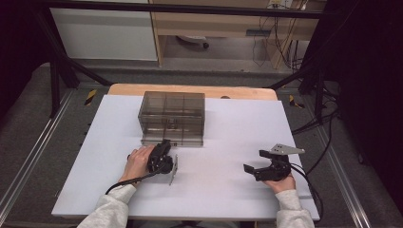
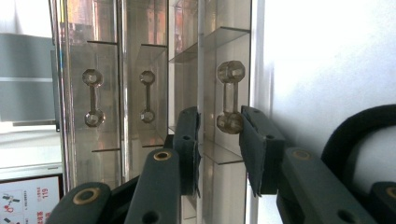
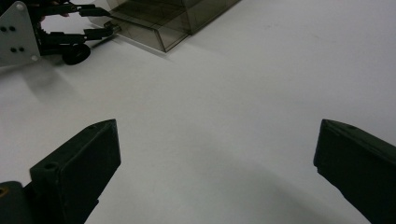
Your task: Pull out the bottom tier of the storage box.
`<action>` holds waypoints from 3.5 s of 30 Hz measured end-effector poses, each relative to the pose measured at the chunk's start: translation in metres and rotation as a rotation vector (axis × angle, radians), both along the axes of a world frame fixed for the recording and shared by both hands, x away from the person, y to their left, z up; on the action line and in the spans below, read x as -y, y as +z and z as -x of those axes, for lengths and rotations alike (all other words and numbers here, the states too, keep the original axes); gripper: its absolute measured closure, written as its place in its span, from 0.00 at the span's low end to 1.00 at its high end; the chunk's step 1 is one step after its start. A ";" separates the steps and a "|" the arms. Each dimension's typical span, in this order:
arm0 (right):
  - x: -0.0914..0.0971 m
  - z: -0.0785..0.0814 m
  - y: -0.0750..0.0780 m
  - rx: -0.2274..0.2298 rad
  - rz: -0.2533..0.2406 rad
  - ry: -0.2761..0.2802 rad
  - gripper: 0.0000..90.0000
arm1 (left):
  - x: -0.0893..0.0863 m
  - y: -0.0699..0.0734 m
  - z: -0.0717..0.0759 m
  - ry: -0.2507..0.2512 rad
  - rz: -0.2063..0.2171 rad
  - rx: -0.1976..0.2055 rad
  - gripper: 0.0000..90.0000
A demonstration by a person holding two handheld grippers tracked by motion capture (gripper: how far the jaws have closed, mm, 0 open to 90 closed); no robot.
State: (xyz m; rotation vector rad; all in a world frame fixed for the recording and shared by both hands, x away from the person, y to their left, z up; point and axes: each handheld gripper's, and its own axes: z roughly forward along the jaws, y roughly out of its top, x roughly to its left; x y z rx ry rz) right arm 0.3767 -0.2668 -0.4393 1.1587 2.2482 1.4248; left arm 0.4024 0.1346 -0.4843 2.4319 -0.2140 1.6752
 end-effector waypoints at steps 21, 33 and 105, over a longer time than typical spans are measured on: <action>0.000 0.000 0.000 -0.002 0.003 0.002 0.01 | 0.000 0.000 0.006 0.000 0.002 -0.003 0.76; 0.000 0.000 0.000 -0.002 0.005 0.003 0.01 | -0.001 0.000 0.012 -0.003 -0.001 -0.005 0.76; 0.000 0.000 0.000 -0.002 0.003 0.001 0.01 | -0.006 0.029 0.019 0.072 0.281 -0.238 0.45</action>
